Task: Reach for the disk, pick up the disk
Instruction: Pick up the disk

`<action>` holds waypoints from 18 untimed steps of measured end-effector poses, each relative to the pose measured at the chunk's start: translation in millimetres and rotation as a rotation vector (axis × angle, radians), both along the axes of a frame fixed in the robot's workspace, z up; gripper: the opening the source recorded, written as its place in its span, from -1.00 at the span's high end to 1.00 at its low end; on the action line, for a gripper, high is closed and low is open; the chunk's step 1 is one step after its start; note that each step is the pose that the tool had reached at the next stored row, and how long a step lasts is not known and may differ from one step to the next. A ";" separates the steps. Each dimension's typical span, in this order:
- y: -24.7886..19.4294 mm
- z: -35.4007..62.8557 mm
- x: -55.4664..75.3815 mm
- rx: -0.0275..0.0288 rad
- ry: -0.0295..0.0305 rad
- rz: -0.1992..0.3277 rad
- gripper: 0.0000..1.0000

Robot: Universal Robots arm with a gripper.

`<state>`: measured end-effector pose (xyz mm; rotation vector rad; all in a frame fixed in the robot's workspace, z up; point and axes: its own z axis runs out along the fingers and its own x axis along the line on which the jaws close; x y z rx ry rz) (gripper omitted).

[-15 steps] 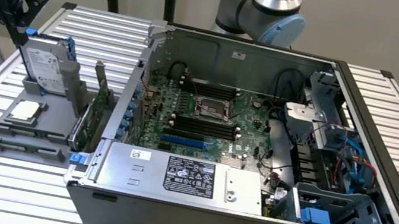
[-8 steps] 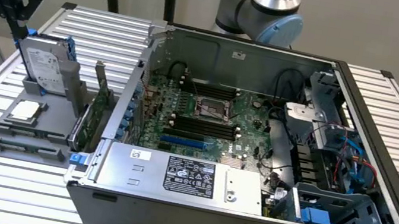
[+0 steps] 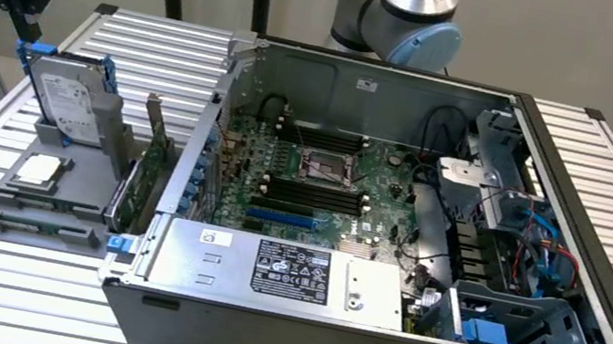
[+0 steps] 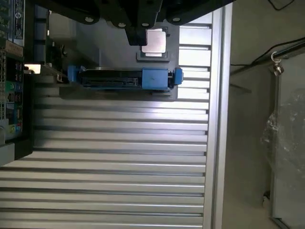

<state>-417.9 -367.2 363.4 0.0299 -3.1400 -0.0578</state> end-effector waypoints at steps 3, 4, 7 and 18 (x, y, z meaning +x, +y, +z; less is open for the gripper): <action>11.5 0.0 -6.8 -0.0004 0.0000 0.000 0.79; 15.2 0.0 -8.1 -0.0004 0.0000 0.000 0.79; 20.6 0.0 -9.3 -0.0008 -0.0001 0.000 0.79; 21.7 0.0 -9.3 -0.0010 -0.0001 0.106 0.79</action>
